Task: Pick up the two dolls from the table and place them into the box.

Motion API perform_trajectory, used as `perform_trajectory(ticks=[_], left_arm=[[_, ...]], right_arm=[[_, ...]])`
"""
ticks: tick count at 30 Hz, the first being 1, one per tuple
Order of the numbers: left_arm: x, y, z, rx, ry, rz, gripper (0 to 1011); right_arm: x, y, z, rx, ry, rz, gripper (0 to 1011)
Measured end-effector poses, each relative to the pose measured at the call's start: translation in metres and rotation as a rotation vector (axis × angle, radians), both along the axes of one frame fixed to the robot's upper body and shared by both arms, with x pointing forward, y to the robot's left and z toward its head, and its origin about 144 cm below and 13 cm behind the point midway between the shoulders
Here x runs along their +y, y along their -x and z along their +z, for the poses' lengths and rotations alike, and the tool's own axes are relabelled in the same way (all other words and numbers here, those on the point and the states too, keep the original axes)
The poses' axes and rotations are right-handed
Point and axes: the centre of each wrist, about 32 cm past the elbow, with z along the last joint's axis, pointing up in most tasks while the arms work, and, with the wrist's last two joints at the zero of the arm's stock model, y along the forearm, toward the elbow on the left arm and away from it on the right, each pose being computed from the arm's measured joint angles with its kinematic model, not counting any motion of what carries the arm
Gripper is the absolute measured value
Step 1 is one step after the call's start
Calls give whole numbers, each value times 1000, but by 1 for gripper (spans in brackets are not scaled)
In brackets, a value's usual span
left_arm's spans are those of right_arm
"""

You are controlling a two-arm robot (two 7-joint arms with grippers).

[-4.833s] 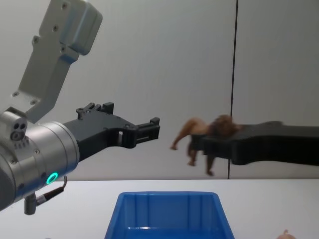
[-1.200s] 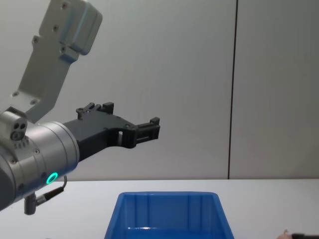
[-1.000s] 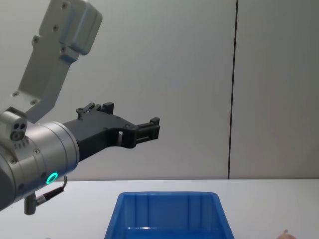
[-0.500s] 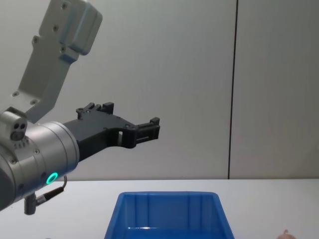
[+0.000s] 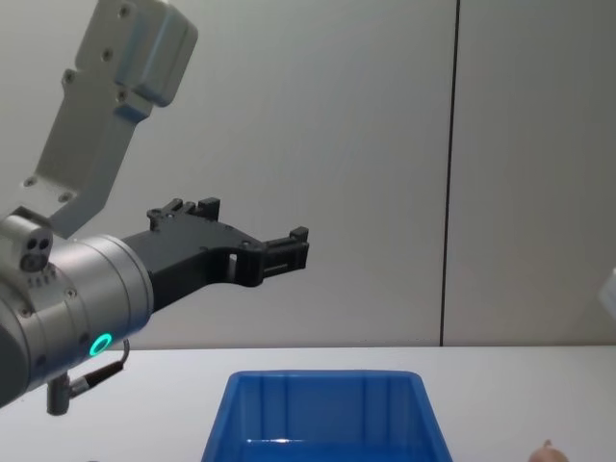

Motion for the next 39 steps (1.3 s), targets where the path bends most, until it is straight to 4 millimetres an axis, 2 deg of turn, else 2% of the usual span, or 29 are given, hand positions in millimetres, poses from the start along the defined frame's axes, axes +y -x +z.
perform_trajectory(ticks=[2,3,10,23,39], left_arm=[[0,0,0,0,0,0,1001],[0,0,0,0,0,0,1001],[0,0,0,0,0,0,1001],[0,0,0,0,0,0,1001],[0,0,0,0,0,0,1001]], right_arm=[[1,0,-1,1,1,-1,585],[1,0,-1,1,1,-1,585],[1,-1,-1,-3,2,-2,381],[-1,2,6,-90,-9,-4,379],[2,-1,40,-267,-69,84,379]])
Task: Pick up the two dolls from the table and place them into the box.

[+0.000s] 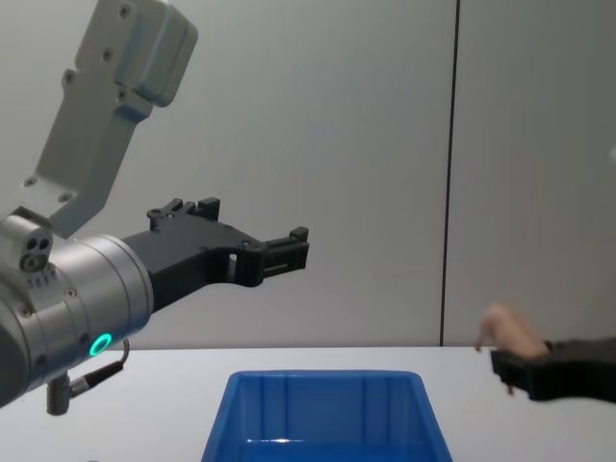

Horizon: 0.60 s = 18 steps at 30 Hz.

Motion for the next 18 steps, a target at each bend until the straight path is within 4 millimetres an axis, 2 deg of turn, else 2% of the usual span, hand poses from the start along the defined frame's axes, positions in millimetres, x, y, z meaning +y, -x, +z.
perform_trajectory(ticks=[18], left_arm=[[0,0,0,0,0,0,1001]], right_arm=[[17,-18,30,8,-77,241,379]])
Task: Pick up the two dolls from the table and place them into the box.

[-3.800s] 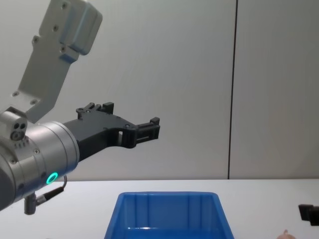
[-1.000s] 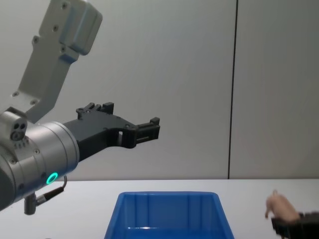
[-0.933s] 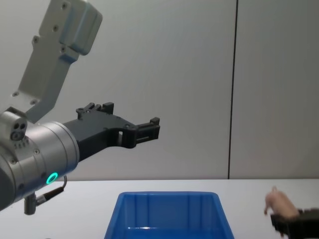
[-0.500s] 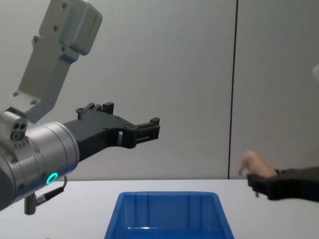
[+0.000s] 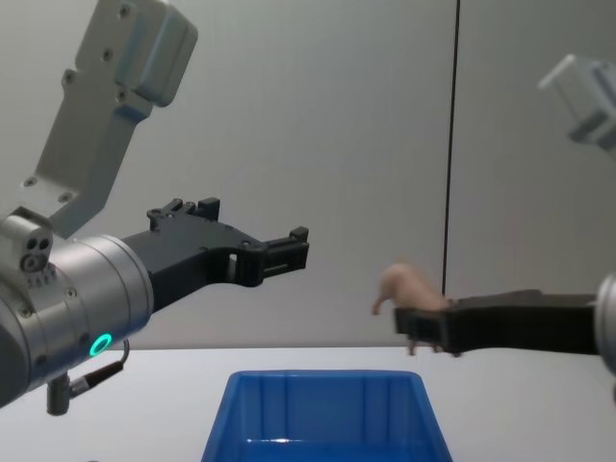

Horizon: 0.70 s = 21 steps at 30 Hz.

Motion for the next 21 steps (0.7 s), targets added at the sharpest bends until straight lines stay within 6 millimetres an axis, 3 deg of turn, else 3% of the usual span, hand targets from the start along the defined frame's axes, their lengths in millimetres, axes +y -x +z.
perform_trajectory(ticks=[7,16,21], left_arm=[[0,0,0,0,0,0,1001],[0,0,0,0,0,0,1001],[0,0,0,0,0,0,1001]], right_arm=[[12,-14,8,63,-13,117,511],[28,-31,14,150,-17,241,825],[30,-36,16,165,-17,264,942]])
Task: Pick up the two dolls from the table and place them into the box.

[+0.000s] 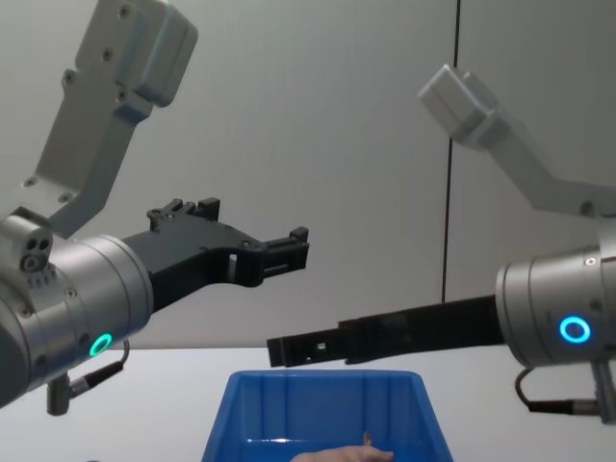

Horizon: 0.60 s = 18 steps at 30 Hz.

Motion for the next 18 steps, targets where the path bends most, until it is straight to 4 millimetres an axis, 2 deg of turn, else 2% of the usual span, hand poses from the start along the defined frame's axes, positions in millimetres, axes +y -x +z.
perform_trajectory(ticks=[2,11,18], left_arm=[[0,0,0,0,0,0,1001],[0,0,0,0,0,0,1001],[0,0,0,0,0,0,1001]], right_arm=[[0,0,0,-1,0,1,999],[-14,1,2,-32,6,-47,1001],[-34,7,2,-73,20,-134,1001]])
